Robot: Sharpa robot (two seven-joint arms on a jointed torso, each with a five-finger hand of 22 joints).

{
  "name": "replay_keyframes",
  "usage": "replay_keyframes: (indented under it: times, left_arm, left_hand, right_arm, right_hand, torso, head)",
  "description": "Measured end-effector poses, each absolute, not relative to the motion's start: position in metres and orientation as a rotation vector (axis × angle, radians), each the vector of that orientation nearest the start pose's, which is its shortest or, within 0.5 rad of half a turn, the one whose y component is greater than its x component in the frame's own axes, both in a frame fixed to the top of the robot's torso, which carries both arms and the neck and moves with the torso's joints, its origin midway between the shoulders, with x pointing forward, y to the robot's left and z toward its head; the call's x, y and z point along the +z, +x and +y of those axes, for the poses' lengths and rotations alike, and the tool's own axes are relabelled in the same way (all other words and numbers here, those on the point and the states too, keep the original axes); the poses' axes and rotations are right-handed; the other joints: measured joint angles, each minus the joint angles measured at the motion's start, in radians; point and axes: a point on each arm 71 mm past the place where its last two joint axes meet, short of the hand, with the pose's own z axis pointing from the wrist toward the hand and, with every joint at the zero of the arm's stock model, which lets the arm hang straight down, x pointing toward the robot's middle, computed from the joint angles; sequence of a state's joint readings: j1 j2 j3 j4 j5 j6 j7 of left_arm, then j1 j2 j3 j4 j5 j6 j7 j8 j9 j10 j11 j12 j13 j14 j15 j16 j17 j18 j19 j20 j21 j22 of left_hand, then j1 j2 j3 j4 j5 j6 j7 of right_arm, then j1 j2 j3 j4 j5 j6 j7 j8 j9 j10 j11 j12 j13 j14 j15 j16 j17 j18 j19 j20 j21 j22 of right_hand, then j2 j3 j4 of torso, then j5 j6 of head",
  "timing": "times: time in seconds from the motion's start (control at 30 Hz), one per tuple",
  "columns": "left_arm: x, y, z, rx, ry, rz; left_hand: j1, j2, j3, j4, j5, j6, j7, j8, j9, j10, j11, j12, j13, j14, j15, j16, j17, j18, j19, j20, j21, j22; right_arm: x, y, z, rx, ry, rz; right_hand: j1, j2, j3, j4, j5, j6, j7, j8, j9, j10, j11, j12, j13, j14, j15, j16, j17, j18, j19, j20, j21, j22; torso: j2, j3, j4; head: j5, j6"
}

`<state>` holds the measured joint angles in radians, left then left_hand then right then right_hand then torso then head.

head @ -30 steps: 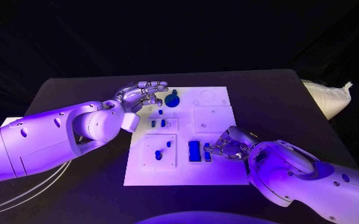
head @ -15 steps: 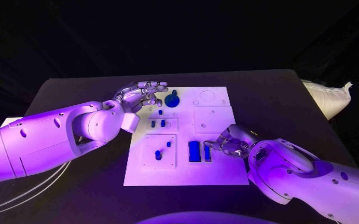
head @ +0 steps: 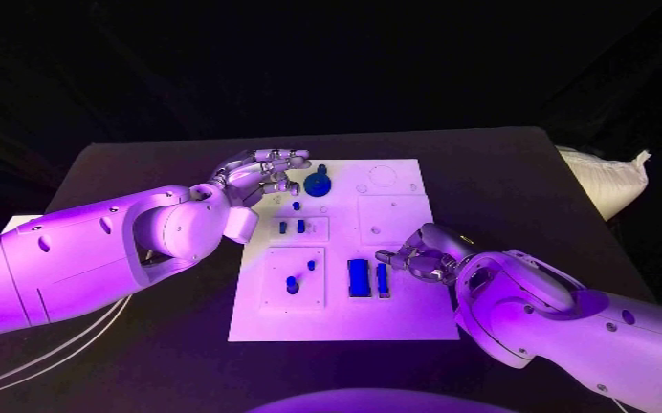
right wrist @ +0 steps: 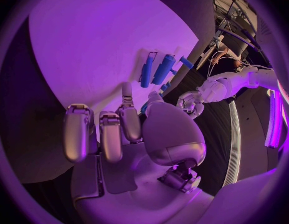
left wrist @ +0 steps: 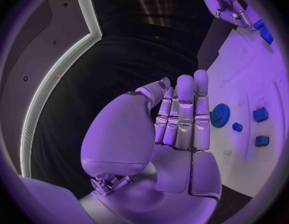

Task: Assemble the parts on the task board

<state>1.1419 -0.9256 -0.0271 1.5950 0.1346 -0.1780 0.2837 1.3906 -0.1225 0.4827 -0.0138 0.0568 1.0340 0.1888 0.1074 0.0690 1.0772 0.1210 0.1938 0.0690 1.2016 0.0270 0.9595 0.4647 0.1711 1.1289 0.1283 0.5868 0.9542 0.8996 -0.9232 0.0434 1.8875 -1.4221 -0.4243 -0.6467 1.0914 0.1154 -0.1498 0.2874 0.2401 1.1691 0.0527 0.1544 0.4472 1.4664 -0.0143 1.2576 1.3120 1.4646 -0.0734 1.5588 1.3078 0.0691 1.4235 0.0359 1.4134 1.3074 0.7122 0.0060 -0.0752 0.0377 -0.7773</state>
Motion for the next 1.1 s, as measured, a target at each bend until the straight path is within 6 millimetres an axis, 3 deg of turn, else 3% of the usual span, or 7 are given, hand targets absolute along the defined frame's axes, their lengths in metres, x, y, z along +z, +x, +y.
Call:
replay_keyframes:
  times: [0.17,0.33,0.8,1.0,1.1]
  left_arm:
    - [-0.204,0.4634,0.2222,-1.625,-1.36,1.553]
    - [-0.204,0.4634,0.2221,-1.625,-1.358,1.555]
    - [-0.2039,0.4633,0.222,-1.626,-1.353,1.558]
    - [-0.2039,0.4633,0.222,-1.626,-1.351,1.559]
    - [-0.2039,0.4633,0.222,-1.626,-1.35,1.559]
  left_hand:
    - [0.0,0.0,0.0,0.0,0.0,0.0,0.0,0.0,0.0,0.0,0.0,0.0,0.0,0.0,0.0,0.0,0.0,0.0,0.0,0.0,0.0,0.0]
    - [0.0,0.0,0.0,0.0,0.0,0.0,0.0,0.0,0.0,0.0,0.0,0.0,0.0,0.0,0.0,0.0,0.0,0.0,0.0,0.0,0.0,0.0]
    - [0.0,0.0,0.0,0.0,0.0,0.0,0.0,0.0,0.0,0.0,0.0,0.0,0.0,0.0,0.0,0.0,0.0,0.0,0.0,0.0,0.0,0.0]
    - [0.0,0.0,0.0,0.0,0.0,0.0,0.0,0.0,0.0,0.0,0.0,0.0,0.0,0.0,0.0,0.0,0.0,0.0,0.0,0.0,0.0,0.0]
    - [0.0,0.0,0.0,0.0,0.0,0.0,0.0,0.0,0.0,0.0,0.0,0.0,0.0,0.001,0.002,0.0,0.0,0.0,0.0,0.0,0.0,0.0]
  right_arm:
    - [-0.2518,0.3723,-0.1684,0.526,0.308,1.96]
    - [-0.252,0.3725,-0.167,0.527,0.303,1.964]
    - [-0.2522,0.3733,-0.1636,0.525,0.276,1.975]
    - [-0.2522,0.3746,-0.163,0.523,0.268,1.97]
    - [-0.2523,0.3748,-0.1629,0.524,0.268,1.967]
  right_hand:
    - [0.054,-0.001,-0.001,-0.003,0.023,0.0,0.0,0.0,0.003,-0.003,-0.001,0.002,0.002,0.0,0.0,0.0,0.0,0.0,0.0,0.0,0.0,0.0]
    - [0.106,-0.014,0.012,-0.033,0.021,0.0,0.0,0.0,0.004,-0.001,-0.002,-0.006,0.025,0.003,-0.004,0.0,0.0,0.0,0.0,0.0,0.0,0.0]
    - [0.188,-0.092,0.023,-0.113,-0.114,0.003,-0.003,0.0,0.015,-0.005,-0.005,-0.014,0.025,0.002,-0.005,0.0,0.0,0.0,0.0,0.0,0.0,0.001]
    - [0.199,-0.102,0.032,-0.121,-0.123,0.003,-0.003,0.003,0.017,-0.005,-0.005,-0.013,0.026,0.002,-0.005,0.0,0.0,0.0,0.0,0.0,0.0,0.001]
    - [0.194,-0.097,0.014,-0.103,-0.124,0.003,-0.003,0.004,0.018,-0.005,-0.005,-0.013,0.026,0.002,-0.005,0.0,0.0,0.0,0.0,0.0,0.0,0.001]
  torso:
    - [0.0,-0.0001,-0.0001]
    - [0.0,-0.0001,-0.0001]
    - [-0.001,0.0005,-0.0013]
    - [-0.001,0.0007,-0.0001]
    - [-0.001,0.0006,-0.0001]
  head:
    - [0.0,-0.001]
    - [0.0,-0.003]
    - [0.003,-0.008]
    - [0.003,-0.007]
    - [0.003,-0.006]
